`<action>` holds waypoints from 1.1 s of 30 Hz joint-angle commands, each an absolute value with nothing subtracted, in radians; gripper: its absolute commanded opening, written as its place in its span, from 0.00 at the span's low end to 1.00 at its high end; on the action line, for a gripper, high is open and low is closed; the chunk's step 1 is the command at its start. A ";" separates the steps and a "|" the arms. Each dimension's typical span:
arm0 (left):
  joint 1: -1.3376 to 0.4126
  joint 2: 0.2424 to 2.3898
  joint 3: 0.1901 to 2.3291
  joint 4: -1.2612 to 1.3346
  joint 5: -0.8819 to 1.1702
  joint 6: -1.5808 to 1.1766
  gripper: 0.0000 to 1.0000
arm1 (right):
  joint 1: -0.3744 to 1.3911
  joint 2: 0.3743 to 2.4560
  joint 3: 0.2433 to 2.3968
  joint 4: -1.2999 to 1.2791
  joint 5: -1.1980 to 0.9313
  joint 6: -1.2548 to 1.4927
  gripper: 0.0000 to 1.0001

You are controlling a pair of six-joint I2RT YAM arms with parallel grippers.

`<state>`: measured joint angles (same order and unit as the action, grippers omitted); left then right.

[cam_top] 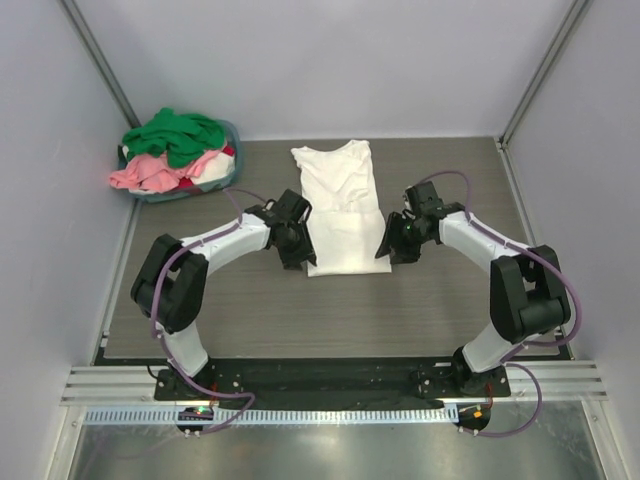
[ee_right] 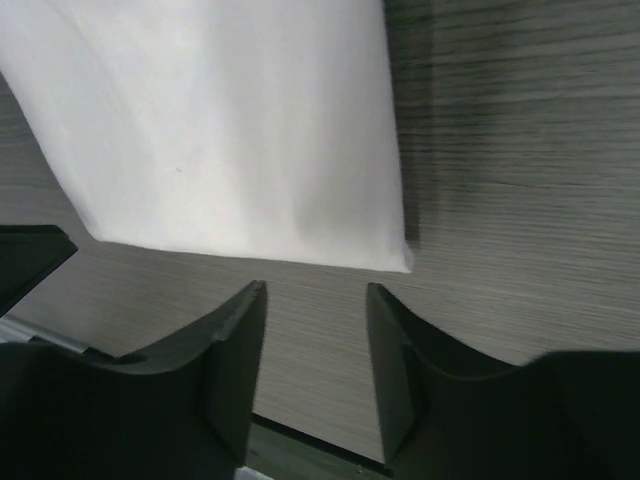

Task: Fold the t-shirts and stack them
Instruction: Fold the tshirt

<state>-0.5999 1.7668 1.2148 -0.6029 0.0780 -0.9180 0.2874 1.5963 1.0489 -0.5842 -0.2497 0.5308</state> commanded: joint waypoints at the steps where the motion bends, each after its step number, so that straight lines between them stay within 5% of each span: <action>1: -0.610 1.739 1.227 -0.474 0.115 -0.962 0.41 | 0.288 1.566 1.019 -0.396 -0.452 0.566 0.45; 13: -0.703 1.850 1.275 -0.462 0.068 -1.009 0.37 | 0.291 1.686 0.965 -0.291 -0.471 0.591 0.34; 33: -0.703 1.711 0.911 -0.431 -0.081 -0.945 0.29 | 0.275 1.588 0.716 -0.320 -0.285 0.506 0.30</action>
